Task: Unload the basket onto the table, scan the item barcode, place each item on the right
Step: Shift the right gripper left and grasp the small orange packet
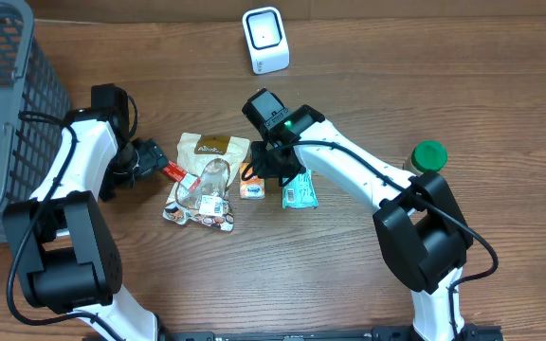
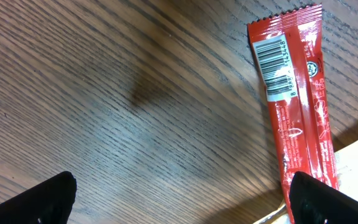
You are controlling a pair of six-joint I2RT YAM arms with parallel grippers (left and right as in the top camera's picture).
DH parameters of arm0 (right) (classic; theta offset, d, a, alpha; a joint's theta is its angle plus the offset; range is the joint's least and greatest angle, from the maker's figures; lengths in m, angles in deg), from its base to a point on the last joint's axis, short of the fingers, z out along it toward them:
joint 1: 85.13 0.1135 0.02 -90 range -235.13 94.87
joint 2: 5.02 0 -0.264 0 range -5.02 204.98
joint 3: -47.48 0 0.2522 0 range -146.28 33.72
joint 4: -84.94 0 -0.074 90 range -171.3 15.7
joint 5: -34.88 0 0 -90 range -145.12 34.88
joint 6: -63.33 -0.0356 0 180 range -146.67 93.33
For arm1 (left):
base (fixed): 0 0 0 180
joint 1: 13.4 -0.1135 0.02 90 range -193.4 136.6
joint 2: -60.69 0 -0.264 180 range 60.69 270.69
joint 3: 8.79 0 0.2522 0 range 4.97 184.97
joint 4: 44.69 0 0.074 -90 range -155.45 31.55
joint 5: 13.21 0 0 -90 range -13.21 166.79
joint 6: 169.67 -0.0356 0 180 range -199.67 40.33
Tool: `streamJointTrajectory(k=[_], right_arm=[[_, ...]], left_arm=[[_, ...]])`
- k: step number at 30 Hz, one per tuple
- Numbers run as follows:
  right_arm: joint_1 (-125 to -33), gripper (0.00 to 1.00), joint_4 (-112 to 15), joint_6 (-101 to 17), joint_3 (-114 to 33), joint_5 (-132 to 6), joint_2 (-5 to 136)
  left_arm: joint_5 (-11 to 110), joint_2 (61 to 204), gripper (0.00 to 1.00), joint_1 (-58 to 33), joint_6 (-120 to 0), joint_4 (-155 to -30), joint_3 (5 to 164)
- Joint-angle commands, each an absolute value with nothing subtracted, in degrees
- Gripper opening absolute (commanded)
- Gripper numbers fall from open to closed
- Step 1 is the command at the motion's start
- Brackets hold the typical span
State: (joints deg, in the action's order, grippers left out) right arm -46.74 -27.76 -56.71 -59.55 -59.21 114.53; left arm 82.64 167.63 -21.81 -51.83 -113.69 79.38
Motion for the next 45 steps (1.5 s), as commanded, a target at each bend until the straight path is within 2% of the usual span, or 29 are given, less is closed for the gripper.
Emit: streamJointTrajectory(k=[1, 21, 30, 45], right_arm=[[-46.46, 0.31, -28.37, -57.19, -59.23, -59.32, 114.7], [-46.06, 0.31, -28.72, -57.17, -59.23, -59.3, 114.7], [-45.76, 0.36, -29.24, -57.17, -59.14, -59.28, 114.7], [-45.76, 0.36, -34.45, -57.13, -53.61, -60.31, 114.7]], left_arm=[[83.82, 167.5, 1.0, -22.38, -52.66, -113.61, 80.45], [83.82, 167.5, 1.0, -22.38, -52.66, -113.61, 80.45], [83.82, 167.5, 0.99, -22.38, -52.66, -113.63, 80.45], [83.82, 167.5, 1.0, -22.38, -52.66, -113.61, 80.45]])
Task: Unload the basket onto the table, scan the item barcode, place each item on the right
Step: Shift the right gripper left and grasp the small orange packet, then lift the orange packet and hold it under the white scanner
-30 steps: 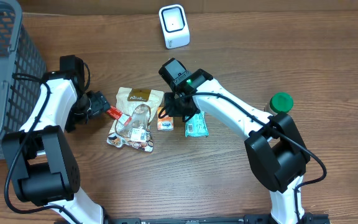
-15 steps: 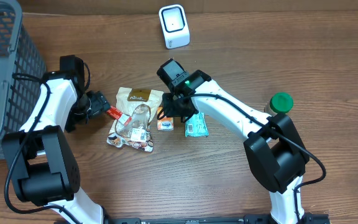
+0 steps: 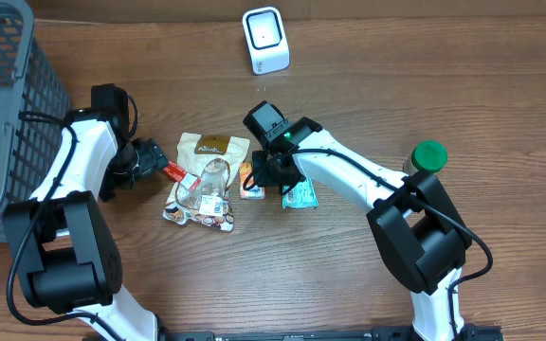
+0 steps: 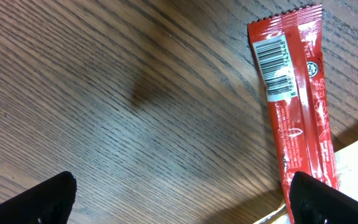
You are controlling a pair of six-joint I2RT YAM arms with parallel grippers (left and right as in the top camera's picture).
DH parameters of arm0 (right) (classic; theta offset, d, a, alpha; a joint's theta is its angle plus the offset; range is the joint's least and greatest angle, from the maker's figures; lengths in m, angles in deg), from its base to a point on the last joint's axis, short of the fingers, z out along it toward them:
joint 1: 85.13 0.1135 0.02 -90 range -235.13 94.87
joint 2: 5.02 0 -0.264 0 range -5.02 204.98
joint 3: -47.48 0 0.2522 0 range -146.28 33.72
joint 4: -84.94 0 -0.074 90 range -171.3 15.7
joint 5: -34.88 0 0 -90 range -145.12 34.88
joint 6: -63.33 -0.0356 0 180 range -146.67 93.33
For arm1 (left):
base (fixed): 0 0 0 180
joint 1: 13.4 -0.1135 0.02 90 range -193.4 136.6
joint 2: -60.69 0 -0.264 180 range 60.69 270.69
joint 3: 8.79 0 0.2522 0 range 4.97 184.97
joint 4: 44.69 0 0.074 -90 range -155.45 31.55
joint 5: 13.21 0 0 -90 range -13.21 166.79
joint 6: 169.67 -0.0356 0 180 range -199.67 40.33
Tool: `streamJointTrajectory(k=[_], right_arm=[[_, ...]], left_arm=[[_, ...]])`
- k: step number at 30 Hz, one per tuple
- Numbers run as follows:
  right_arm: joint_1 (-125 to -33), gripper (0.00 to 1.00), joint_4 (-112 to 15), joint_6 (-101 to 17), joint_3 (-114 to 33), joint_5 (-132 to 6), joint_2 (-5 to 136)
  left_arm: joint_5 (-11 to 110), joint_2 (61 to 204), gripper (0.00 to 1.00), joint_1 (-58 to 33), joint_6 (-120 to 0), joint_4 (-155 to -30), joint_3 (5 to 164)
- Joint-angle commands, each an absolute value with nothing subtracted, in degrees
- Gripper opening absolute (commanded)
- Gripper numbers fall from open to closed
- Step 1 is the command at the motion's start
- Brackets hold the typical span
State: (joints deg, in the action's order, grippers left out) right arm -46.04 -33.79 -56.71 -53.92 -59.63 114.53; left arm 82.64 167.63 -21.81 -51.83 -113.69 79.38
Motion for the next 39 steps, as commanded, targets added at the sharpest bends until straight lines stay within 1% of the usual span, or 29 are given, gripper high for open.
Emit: streamJointTrajectory(k=[1, 12, 17, 19, 20, 21, 22, 23, 30, 36, 39], right_arm=[[-45.76, 0.36, -34.8, -57.13, -53.61, -60.39, 114.7], [-45.76, 0.35, -35.84, -57.15, -53.22, -60.44, 114.7], [-45.76, 0.35, -39.17, -57.15, -49.52, -61.92, 114.7], [-45.76, 0.35, -42.51, -57.13, -47.03, -64.46, 114.7], [-45.76, 0.28, -43.67, -57.11, -46.27, -65.18, 114.7], [-45.76, 0.17, -44.3, -57.11, -45.81, -65.31, 114.7], [-45.76, 0.09, -44.5, -57.08, -45.72, -65.29, 114.7], [-45.78, 0.04, -44.65, -57.11, -45.72, -65.31, 114.7], [-46.35, 0.04, -43.04, -56.19, -47.49, -66.12, 114.13], [-48.2, 0.04, -35.67, -53.76, -55.27, -58.97, 109.87], [-48.75, 0.04, -33.62, -51.64, -59.03, -58.8, 107.2]], left_arm=[[83.82, 167.5, 1.0, -22.38, -52.66, -113.61, 80.45], [83.82, 167.5, 1.0, -22.38, -52.66, -113.61, 80.45], [83.82, 167.5, 1.0, -22.38, -52.66, -113.63, 80.45], [83.8, 167.5, 1.0, -22.38, -52.66, -113.61, 80.45], [83.82, 167.5, 0.99, -22.38, -52.66, -113.63, 80.45], [83.8, 167.5, 1.0, -22.38, -52.66, -113.61, 80.45], [83.82, 167.5, 0.99, -22.38, -52.66, -113.61, 80.45], [83.82, 167.5, 1.0, -22.38, -52.66, -113.61, 80.45], [83.82, 167.5, 0.99, -22.38, -52.66, -113.61, 80.45], [83.82, 167.5, 1.0, -22.38, -52.66, -113.61, 80.45], [83.8, 167.5, 1.0, -22.38, -52.66, -113.61, 80.45]])
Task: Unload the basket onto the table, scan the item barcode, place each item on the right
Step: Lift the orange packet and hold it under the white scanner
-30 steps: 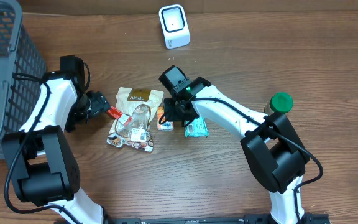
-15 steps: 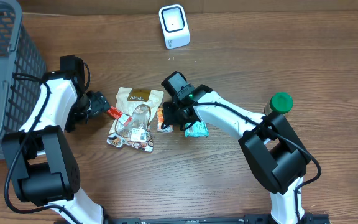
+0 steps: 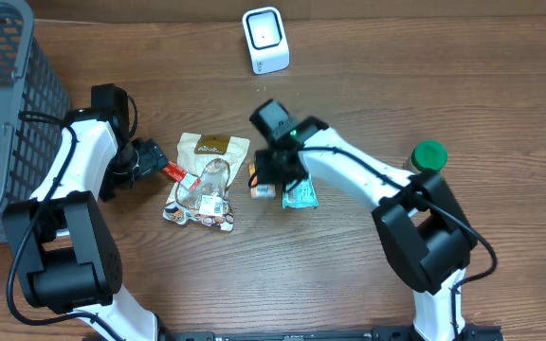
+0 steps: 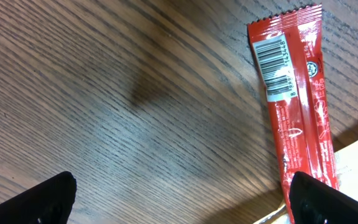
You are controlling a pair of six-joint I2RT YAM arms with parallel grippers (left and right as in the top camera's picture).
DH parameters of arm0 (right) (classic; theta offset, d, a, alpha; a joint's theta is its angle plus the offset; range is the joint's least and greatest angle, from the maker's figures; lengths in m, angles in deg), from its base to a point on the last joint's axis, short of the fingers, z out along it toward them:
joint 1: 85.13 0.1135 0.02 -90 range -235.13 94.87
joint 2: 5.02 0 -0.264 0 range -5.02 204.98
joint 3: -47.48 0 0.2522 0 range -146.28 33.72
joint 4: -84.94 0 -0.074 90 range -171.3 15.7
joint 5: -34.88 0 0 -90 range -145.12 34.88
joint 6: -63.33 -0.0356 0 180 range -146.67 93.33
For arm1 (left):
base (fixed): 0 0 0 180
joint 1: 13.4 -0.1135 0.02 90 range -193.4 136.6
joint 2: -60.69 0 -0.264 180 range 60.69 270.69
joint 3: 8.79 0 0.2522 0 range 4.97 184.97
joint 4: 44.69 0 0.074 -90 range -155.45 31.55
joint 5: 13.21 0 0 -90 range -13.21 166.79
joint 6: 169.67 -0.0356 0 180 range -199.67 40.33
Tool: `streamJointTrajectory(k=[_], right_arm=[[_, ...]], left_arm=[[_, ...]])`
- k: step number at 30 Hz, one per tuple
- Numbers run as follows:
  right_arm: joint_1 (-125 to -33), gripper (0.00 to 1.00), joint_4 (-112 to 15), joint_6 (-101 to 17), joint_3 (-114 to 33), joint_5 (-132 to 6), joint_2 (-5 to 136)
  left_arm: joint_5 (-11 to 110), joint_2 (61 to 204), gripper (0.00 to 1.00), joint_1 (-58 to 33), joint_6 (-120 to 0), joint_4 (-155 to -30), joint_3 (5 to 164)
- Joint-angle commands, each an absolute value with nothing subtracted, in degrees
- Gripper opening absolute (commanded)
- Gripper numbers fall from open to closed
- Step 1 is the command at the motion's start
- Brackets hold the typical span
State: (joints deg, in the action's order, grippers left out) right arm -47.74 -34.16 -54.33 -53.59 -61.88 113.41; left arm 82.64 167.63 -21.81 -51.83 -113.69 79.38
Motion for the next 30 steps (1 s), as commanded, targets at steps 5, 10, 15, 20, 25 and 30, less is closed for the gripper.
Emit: streamJointTrajectory(k=[5, 10, 15, 20, 25, 30], right_arm=[[-50.59, 0.04, -33.05, -51.69, -62.85, -62.38, 101.87], [-54.45, 0.03, -29.05, -51.71, -71.34, -69.49, 100.1], [-58.35, 0.03, -22.6, -51.97, -84.47, -71.32, 100.17], [-60.03, 0.03, -22.12, -51.88, -92.3, -67.41, 100.52], [-59.66, 0.04, -28.17, -45.41, -92.25, -53.84, 101.78], [-57.17, 0.04, -37.68, -38.94, -92.25, -40.99, 107.16]], left_arm=[[83.82, 167.5, 1.0, -22.38, -52.66, -113.63, 80.45], [83.82, 167.5, 0.99, -22.38, -52.66, -113.61, 80.45], [83.82, 167.5, 1.0, -22.38, -52.66, -113.61, 80.45], [83.82, 167.5, 1.0, -22.38, -52.66, -113.61, 80.45], [83.82, 167.5, 0.99, -22.38, -52.66, -113.61, 80.45], [83.82, 167.5, 1.0, -22.38, -52.66, -113.63, 80.45]])
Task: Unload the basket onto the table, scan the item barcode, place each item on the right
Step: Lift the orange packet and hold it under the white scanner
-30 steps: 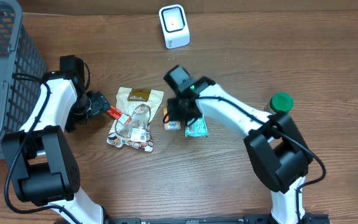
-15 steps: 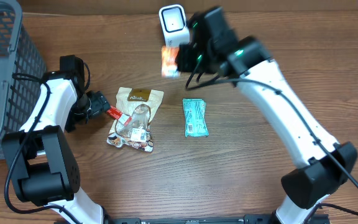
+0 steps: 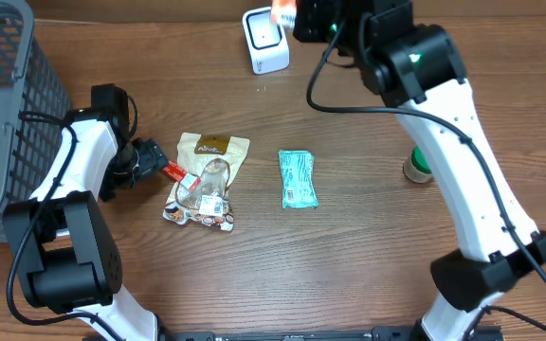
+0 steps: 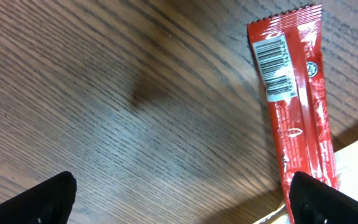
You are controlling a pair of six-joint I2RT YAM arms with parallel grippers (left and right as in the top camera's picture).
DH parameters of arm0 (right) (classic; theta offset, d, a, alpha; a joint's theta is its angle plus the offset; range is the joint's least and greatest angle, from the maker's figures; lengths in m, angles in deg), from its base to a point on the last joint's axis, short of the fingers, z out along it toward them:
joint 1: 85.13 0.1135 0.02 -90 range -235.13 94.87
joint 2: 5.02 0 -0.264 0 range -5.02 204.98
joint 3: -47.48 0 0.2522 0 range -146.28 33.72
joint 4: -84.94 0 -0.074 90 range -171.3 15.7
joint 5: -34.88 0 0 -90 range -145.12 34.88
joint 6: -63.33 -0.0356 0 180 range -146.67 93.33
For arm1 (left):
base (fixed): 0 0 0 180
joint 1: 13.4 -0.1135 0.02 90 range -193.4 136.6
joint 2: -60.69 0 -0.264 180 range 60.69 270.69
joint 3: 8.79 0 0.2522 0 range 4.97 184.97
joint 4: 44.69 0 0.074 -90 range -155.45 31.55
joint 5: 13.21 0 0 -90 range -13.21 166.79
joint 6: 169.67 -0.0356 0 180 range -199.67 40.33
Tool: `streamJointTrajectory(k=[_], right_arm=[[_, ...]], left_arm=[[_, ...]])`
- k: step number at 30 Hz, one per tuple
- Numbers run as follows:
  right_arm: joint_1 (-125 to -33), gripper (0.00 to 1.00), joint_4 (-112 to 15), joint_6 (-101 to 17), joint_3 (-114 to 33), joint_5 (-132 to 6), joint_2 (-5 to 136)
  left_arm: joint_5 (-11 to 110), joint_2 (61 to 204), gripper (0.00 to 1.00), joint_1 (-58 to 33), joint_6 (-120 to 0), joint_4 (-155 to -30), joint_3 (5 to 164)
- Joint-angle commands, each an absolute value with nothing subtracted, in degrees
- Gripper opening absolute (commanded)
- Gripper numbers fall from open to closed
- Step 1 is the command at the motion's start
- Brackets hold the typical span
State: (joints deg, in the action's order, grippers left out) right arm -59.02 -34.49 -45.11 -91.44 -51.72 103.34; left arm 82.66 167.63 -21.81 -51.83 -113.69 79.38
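The white barcode scanner (image 3: pixel 265 40) stands at the table's far edge. My right gripper (image 3: pixel 290 15) is raised high just right of and above it, shut on a small orange box (image 3: pixel 281 11) whose end shows beside the scanner's top. My left gripper (image 3: pixel 150 161) rests low at the left, open, its fingertips (image 4: pixel 319 200) wide apart over bare wood. A red wrapper (image 4: pixel 292 99) with a barcode lies by its right finger, not gripped.
A teal packet (image 3: pixel 298 178) lies mid-table. A beige snack bag (image 3: pixel 213 147) and a clear patterned packet (image 3: pixel 200 201) lie left of it. A grey mesh basket (image 3: pixel 8 114) fills the left edge. A green-capped jar (image 3: pixel 419 168) is partly behind my right arm.
My right gripper was low at the orange box beside the teal packet; now it is lifted to the scanner with the box in it. The box's spot on the table is bare. Left arm unchanged.
My right gripper hovered over the orange box next to the teal packet, then sat lower on it, then had shifted it slightly. Now the box is off the table, held by the scanner. My left gripper stayed open by the red wrapper throughout.
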Motion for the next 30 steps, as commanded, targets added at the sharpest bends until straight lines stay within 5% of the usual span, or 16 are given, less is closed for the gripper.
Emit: streamJointTrajectory(k=[1, 14, 30], right_arm=[[-56.62, 0.04, -39.67, -36.85, -92.25, -39.91, 108.41], [-52.03, 0.04, -64.37, 2.76, -92.23, -22.76, 128.3], [-53.38, 0.04, -84.13, 33.14, -92.23, -20.0, 143.66]], left_arm=[[83.82, 167.5, 1.0, -22.38, -52.66, -113.61, 80.45], [83.82, 167.5, 1.0, -22.38, -52.66, -113.61, 80.45], [83.82, 167.5, 1.0, -22.38, -52.66, -113.61, 80.45]])
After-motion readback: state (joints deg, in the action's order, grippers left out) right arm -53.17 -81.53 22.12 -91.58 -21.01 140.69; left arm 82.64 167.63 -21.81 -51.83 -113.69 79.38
